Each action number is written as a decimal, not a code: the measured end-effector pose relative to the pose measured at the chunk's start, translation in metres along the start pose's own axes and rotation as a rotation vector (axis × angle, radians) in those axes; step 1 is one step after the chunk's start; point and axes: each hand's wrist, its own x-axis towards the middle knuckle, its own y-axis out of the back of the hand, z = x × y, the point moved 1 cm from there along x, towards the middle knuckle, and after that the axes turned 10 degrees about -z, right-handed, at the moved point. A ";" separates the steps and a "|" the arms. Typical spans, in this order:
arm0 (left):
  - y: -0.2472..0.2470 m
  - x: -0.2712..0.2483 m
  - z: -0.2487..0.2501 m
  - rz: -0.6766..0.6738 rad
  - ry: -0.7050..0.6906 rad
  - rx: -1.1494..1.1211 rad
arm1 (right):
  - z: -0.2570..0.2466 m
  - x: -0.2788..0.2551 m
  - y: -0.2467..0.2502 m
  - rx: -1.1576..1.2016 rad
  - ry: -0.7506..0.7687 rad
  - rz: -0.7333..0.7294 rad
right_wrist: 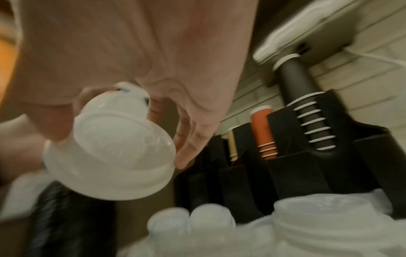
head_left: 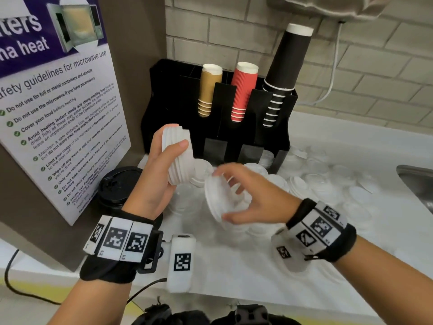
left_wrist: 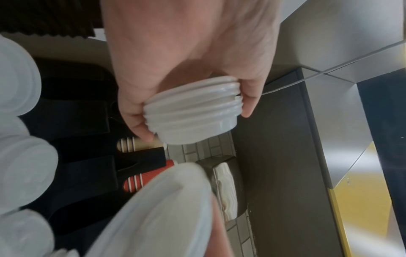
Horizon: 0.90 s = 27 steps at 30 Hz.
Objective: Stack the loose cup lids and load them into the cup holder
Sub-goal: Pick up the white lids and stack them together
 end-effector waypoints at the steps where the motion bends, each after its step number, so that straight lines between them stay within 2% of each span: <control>1: -0.001 0.000 -0.003 -0.001 0.014 -0.012 | -0.001 0.003 0.007 0.087 -0.004 0.057; 4: -0.005 0.000 -0.010 -0.035 0.053 -0.009 | -0.006 0.011 0.020 0.295 0.014 0.174; 6: -0.009 0.001 -0.014 -0.073 0.081 -0.022 | -0.009 0.016 0.024 0.365 0.041 0.189; 11: -0.014 0.003 -0.019 -0.115 0.132 -0.013 | -0.014 0.028 0.022 0.392 0.109 0.125; 21: -0.014 0.014 -0.022 -0.075 0.103 -0.018 | -0.014 0.041 0.025 0.388 0.138 0.130; 24: -0.008 0.017 -0.016 -0.018 0.035 0.006 | -0.014 0.048 0.032 0.349 0.132 0.087; 27: 0.002 0.021 -0.002 0.077 -0.069 -0.001 | -0.010 0.063 0.046 0.238 0.004 0.030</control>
